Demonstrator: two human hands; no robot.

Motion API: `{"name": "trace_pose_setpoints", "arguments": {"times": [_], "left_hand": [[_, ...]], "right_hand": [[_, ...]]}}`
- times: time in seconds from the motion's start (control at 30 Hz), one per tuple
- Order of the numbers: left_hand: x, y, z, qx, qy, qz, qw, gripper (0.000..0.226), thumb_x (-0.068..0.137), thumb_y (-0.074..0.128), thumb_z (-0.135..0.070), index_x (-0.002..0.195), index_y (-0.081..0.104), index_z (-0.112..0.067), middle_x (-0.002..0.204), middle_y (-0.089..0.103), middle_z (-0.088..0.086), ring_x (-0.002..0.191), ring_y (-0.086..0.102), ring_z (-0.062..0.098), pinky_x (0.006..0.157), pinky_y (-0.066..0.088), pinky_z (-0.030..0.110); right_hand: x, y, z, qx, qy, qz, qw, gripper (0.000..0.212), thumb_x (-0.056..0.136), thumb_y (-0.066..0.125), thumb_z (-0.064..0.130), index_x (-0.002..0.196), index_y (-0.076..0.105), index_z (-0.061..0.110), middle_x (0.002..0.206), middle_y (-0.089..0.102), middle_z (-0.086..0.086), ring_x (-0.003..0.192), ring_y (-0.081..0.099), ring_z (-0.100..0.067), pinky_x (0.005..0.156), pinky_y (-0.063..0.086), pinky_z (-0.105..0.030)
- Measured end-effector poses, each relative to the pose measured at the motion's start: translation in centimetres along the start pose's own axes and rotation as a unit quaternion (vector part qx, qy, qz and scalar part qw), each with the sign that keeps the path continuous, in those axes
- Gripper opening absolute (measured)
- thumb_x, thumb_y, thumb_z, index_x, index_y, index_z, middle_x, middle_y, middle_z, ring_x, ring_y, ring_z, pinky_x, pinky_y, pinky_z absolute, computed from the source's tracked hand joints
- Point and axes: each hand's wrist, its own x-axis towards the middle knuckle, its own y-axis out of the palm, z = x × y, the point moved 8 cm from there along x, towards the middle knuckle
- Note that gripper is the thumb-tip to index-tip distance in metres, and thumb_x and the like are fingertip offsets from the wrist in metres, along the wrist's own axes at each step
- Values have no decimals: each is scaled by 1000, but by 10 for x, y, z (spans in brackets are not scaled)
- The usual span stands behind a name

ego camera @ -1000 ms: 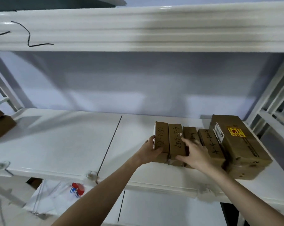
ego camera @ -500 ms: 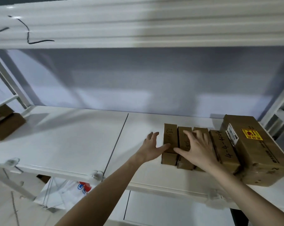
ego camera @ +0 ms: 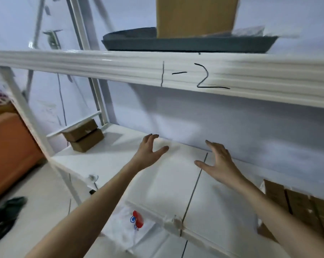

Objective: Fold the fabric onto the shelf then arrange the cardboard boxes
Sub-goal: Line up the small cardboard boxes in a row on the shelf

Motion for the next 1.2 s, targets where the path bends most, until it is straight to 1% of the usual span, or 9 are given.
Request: {"name": "trace_pose_setpoints", "arguments": {"times": [0.23,0.37,0.47,0.53,0.6,0.73,0.83,1.07,1.2], "left_hand": [[2,-144,101,-3,-59,-122,991,62,88,59,-41,139,37,-16,148,31,5,137,33,20,112,29,33],[1,-201,154,-28,-78,-166,983,59,87,62,-37,138,39,-16,143,36,6,132,37,19,106,30,26],[5,-229,195,-30,-92,-181,979,58,89,59,-35,139,35,-18,137,37,3,122,40,12,93,29,17],[12,-241,228,-29,-114,-189,975,58,89,58,-37,139,34,-17,138,36,2,120,37,7,91,26,16],[20,-250,262,-25,-140,-197,970,59,89,57,-40,139,34,-16,143,36,5,126,37,10,95,25,22],[41,-255,326,-51,-200,-199,958,76,89,54,-47,147,21,-11,155,26,7,141,29,22,113,26,36],[58,-250,361,-101,-234,-193,947,86,86,53,-54,149,13,-10,158,20,9,144,23,24,116,25,45],[110,-244,411,-150,-296,-164,929,96,83,38,-71,150,9,-8,159,14,12,146,18,27,117,20,43],[130,-242,430,-209,-331,-148,908,100,77,36,-77,150,11,-12,159,17,7,144,21,28,113,20,42]], "right_hand": [[68,101,128,63,-94,77,991,83,81,65,43,147,20,22,153,22,-2,143,21,-18,112,23,-31],[94,161,186,99,-122,131,979,85,82,64,41,149,14,23,156,17,1,145,14,-11,116,20,-30],[110,206,219,120,-120,160,972,84,84,63,40,149,13,22,156,16,1,145,13,-12,113,17,-25],[122,238,234,136,-109,184,967,85,84,63,39,149,12,21,156,16,0,144,15,-12,108,17,-21],[134,271,246,152,-89,210,962,86,84,62,40,150,9,23,156,15,0,144,17,-13,105,18,-20],[158,326,258,194,-38,243,950,88,84,60,46,149,4,29,157,12,2,143,20,-16,111,23,-29],[178,361,263,230,8,245,942,91,82,61,49,149,2,30,159,9,3,144,20,-17,115,24,-34],[223,428,261,276,109,242,924,95,78,61,56,149,3,32,158,13,-2,144,21,-21,115,24,-39],[243,454,263,325,157,261,895,110,59,65,70,147,7,38,154,22,7,140,27,-17,112,30,-45]]}}
